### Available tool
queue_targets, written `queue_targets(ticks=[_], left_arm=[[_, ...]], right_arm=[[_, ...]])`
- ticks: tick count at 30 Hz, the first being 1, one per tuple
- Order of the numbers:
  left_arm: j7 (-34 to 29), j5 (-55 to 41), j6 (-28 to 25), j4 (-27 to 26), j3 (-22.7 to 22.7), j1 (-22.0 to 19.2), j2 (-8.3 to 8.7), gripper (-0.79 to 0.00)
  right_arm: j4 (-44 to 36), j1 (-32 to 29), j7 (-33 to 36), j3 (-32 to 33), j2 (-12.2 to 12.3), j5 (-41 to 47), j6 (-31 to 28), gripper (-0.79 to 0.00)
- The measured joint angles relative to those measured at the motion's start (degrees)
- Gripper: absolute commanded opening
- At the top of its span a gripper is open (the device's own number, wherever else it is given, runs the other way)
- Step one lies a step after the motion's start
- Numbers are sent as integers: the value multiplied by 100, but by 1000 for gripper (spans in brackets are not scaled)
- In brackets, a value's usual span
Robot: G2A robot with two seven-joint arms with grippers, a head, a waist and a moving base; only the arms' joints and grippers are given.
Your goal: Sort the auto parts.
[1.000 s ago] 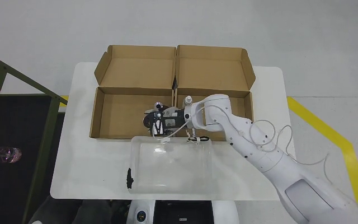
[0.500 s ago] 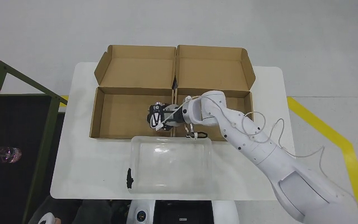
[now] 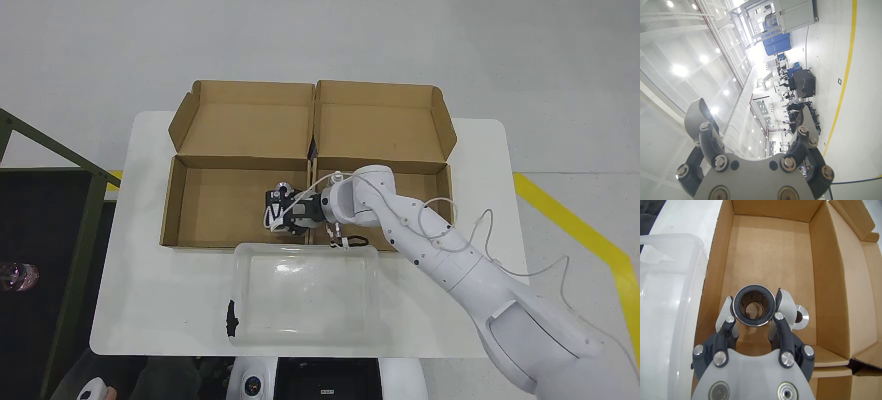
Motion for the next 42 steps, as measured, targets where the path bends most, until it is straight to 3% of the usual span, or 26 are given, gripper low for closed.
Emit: queue_targets(ticks=[4,9,19,30,42], left_arm=[[0,0,0,0,0,0,0,0],[0,0,0,0,0,0,0,0],[0,0,0,0,0,0,0,0],[0,0,0,0,0,0,0,0],[0,0,0,0,0,0,0,0]], right_arm=[[95,16,-24,-4,-39,-39,-8,-419],[139,8,-44,25,-56,-96,-49,-329],[-210,-59,-92,243,-4,-218,-140,-326],[-945,-233,-95,717,155,-275,-235,-243],[-2493,-1125,202,1656,550,-339,-465,-191]])
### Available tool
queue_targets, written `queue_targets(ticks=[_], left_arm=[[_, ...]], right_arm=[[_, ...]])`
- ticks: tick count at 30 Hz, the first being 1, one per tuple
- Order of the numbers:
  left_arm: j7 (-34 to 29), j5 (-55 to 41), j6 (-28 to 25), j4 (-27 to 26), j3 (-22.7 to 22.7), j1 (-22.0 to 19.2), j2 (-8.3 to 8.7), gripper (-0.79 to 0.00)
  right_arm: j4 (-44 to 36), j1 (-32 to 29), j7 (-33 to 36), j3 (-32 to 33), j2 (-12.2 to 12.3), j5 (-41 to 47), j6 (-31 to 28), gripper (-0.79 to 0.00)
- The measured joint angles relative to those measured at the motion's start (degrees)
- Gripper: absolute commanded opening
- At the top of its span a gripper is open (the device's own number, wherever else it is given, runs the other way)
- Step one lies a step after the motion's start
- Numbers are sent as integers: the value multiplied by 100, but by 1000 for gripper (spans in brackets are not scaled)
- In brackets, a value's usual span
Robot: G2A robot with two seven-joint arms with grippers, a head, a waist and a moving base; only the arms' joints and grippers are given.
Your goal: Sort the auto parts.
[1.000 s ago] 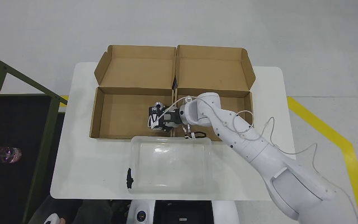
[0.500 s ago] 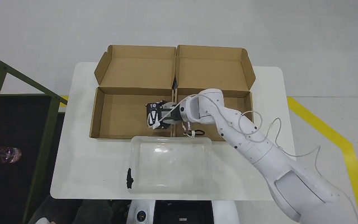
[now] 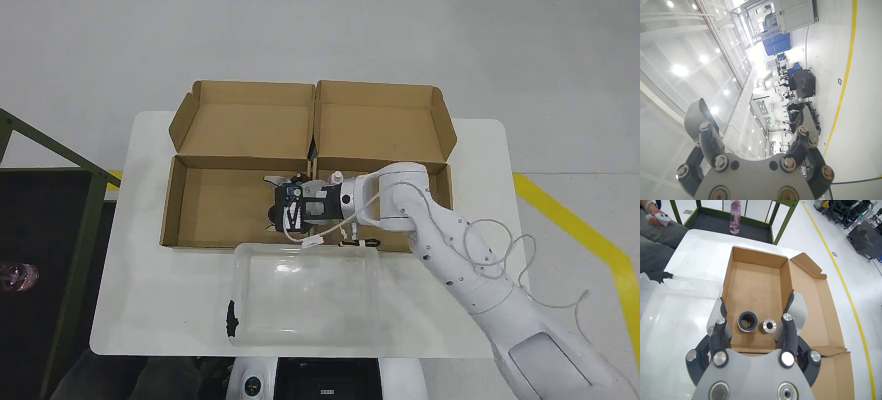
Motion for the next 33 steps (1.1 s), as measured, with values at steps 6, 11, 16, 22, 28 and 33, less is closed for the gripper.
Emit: queue_targets(ticks=[6,11,16,22,28,33], left_arm=[[0,0,0,0,0,0,0,0],[0,0,0,0,0,0,0,0],[0,0,0,0,0,0,0,0],[0,0,0,0,0,0,0,0],[0,0,0,0,0,0,0,0],[0,0,0,0,0,0,0,0]], right_arm=[[-730,-650,171,525,211,-26,-147,-179],[-1223,-1241,-24,1013,378,-87,-272,-172],[-1662,-1827,-440,1483,524,-296,-341,-148],[-1920,-2538,-894,2173,681,-445,-187,-49],[-2211,-3206,-1350,2854,812,-677,43,-6],[-2262,-3702,-1739,3313,892,-817,204,-6]])
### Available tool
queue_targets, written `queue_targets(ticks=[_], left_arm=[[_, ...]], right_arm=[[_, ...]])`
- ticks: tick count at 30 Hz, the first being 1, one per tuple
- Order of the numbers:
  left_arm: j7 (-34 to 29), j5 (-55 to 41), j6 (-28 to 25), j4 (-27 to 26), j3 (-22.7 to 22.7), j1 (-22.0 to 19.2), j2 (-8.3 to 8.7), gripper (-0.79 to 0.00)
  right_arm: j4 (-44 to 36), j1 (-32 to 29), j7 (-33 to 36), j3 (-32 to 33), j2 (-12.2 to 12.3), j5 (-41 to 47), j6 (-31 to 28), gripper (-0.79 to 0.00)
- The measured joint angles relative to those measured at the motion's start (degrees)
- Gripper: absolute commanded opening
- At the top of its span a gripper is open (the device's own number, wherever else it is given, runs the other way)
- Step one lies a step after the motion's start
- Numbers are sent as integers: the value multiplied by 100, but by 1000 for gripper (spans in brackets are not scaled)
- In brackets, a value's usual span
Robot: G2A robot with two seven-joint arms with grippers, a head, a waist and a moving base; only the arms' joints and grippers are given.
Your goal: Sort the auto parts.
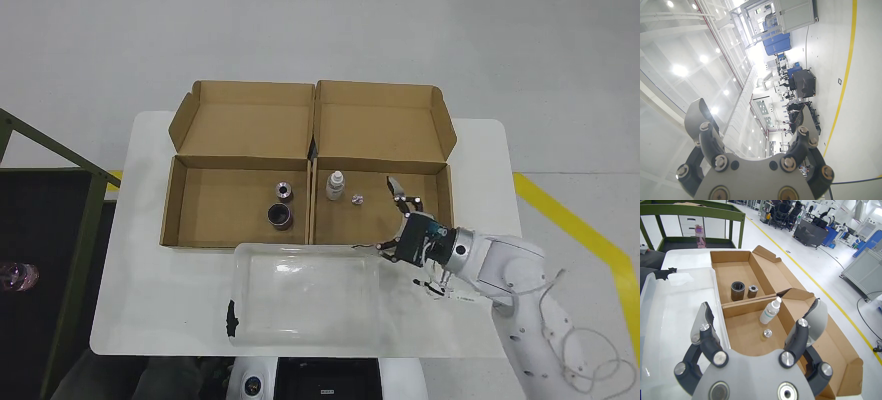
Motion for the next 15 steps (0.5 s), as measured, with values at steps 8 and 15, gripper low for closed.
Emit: queue_targets(ticks=[8,15], left_arm=[[0,0,0,0,0,0,0,0],[0,0,0,0,0,0,0,0]], right_arm=[[140,-745,-595,553,90,-27,299,0],[71,-1257,-868,1040,157,-104,580,0]])
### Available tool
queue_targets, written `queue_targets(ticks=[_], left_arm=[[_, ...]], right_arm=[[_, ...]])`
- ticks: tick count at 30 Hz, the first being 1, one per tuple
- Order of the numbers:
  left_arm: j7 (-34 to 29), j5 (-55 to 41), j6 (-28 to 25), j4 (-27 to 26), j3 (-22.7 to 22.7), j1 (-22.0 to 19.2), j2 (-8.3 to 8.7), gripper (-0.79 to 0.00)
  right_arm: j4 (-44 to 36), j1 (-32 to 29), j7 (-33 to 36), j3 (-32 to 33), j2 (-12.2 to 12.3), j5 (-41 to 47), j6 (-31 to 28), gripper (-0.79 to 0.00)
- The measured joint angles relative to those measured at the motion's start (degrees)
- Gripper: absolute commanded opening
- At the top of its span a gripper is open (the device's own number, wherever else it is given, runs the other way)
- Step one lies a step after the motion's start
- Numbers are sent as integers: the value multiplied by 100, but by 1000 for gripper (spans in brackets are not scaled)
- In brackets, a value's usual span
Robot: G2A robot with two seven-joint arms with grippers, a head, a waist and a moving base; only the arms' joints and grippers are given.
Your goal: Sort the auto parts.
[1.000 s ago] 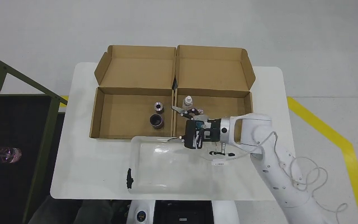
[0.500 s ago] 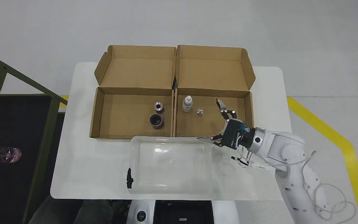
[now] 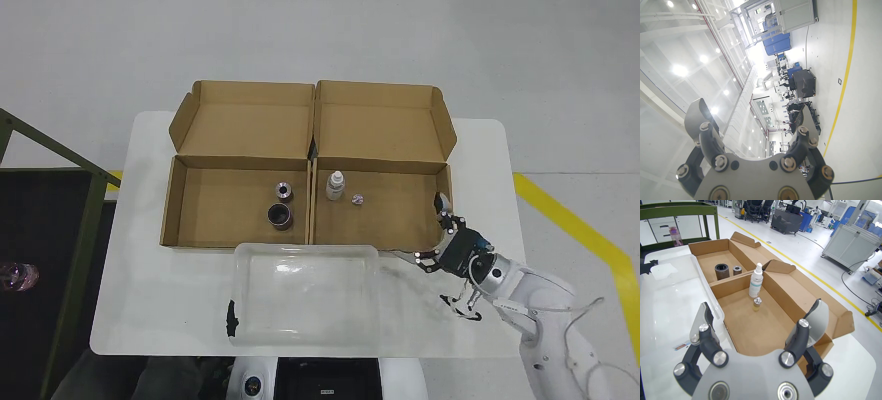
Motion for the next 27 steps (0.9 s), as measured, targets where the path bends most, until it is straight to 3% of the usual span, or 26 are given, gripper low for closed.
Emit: queue_targets(ticks=[8,27], left_arm=[[0,0,0,0,0,0,0,0],[0,0,0,0,0,0,0,0]], right_arm=[[130,-504,-149,449,41,18,444,0],[201,-989,-402,799,64,225,1088,0]])
